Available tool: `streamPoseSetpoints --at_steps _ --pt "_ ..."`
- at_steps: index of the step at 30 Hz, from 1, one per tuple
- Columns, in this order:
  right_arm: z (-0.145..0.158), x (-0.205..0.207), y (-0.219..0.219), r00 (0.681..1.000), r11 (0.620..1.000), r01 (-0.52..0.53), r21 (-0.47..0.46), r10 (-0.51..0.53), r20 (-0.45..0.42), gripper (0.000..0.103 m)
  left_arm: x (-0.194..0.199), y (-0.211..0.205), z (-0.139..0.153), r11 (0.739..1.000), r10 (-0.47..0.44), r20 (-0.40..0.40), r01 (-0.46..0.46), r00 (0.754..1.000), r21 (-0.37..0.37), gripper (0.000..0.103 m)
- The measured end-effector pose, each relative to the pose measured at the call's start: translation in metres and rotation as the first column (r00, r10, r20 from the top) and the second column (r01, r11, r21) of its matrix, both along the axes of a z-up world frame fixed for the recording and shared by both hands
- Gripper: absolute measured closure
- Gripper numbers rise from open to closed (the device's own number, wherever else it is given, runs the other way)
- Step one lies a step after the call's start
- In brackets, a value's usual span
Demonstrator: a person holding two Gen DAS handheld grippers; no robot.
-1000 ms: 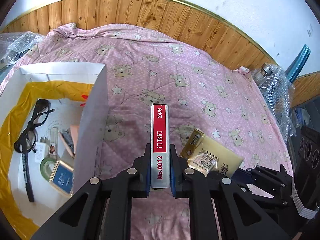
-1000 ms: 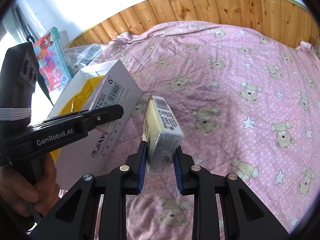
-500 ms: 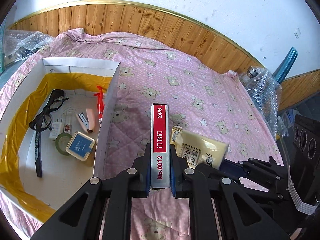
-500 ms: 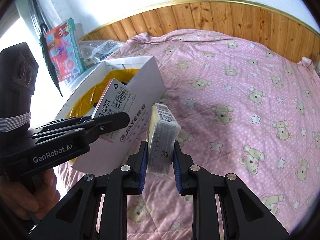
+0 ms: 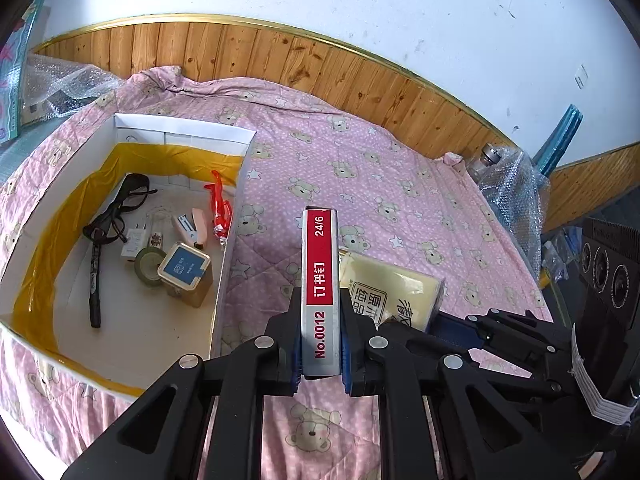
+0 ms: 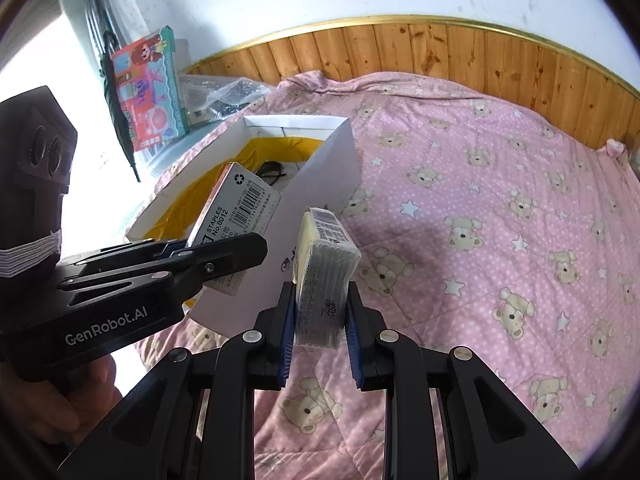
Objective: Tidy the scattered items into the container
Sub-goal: 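Carry the staple box with the left gripper while the right carries the tissue pack toward the box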
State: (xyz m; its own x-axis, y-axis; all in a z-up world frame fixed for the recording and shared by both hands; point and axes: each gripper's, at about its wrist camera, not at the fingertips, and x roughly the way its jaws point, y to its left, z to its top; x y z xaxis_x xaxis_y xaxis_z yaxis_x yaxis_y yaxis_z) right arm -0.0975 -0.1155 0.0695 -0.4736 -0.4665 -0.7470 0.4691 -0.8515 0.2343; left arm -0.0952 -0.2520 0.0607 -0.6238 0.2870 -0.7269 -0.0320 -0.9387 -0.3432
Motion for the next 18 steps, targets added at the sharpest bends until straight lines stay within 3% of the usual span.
streamPoseSetpoints --at_steps 18 --pt "0.021 0.027 -0.032 0.998 0.999 -0.043 0.029 0.044 -0.049 0.079 0.037 -0.027 0.008 0.999 0.030 -0.041 -0.029 0.999 0.017 0.088"
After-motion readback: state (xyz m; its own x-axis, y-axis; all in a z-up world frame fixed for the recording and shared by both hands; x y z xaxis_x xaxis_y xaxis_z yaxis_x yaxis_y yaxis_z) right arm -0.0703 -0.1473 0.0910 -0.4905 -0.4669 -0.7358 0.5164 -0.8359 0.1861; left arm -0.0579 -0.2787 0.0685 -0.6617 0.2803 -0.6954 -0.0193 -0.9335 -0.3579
